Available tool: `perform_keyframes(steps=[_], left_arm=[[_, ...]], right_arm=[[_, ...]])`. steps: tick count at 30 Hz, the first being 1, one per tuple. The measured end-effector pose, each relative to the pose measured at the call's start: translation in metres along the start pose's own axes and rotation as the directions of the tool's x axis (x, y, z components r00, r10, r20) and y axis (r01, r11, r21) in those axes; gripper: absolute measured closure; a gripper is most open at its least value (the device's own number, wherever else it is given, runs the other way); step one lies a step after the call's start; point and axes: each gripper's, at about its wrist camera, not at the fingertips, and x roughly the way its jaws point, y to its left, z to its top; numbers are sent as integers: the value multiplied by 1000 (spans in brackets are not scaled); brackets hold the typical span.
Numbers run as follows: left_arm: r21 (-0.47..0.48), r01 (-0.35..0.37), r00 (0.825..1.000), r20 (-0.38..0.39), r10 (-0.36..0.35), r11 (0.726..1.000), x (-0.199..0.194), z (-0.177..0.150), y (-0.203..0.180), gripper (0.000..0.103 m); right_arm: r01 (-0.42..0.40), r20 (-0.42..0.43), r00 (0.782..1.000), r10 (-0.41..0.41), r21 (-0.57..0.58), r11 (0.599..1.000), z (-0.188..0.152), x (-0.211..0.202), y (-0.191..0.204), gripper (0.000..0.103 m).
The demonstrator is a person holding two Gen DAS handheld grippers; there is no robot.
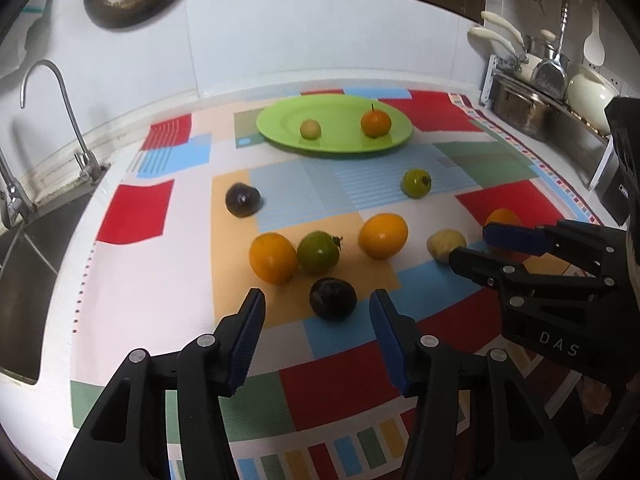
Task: Organize fruits
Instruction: 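Grasp the dark plum with the left tool while the right tool grasps a tan fruit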
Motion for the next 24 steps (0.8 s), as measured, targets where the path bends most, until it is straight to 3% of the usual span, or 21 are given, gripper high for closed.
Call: perform_keyframes(steps=[16, 24], left_arm=[[-11, 45, 997, -59, -46, 999, 25, 0, -2, 70], [-12, 47, 997, -63, -48, 999, 26, 3, -1, 74]], right_arm=[[-6, -19, 1000, 6, 15, 1000, 3, 20, -2, 61], [-14, -27, 1000, 14, 1, 1000, 5, 26, 0, 70]])
